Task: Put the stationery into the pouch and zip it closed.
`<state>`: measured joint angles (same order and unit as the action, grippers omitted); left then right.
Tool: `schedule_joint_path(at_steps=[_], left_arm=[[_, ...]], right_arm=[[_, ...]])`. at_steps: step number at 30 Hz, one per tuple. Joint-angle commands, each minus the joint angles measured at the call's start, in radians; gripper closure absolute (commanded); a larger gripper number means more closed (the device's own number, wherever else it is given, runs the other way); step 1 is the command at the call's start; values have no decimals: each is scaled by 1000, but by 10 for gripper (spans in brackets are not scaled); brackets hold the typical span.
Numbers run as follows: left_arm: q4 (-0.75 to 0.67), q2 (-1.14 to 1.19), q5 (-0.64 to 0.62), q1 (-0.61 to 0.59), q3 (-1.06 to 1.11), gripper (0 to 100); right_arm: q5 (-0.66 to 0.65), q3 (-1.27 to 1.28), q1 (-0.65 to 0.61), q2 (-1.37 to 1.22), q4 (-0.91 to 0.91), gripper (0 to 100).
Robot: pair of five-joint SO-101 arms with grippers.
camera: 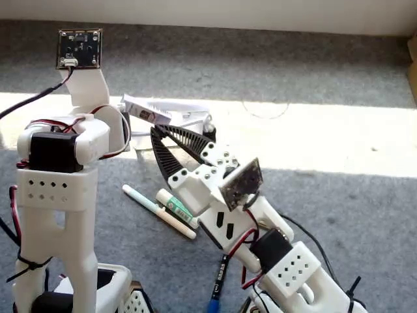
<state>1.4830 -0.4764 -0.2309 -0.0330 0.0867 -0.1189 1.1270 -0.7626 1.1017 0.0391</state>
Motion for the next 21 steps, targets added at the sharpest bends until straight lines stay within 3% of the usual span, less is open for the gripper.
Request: schedule_joint_path(at_steps=[1, 9, 21], left_arm=[[-2, -4, -5, 4, 15, 993], [-8, -4, -5, 4, 30, 993], [-8, -4, -5, 4, 24, 993]], right_arm=[[-2, -64, 8, -128, 25, 992], [5, -191, 84, -325, 56, 993], [5, -122, 85, 39, -47, 993]])
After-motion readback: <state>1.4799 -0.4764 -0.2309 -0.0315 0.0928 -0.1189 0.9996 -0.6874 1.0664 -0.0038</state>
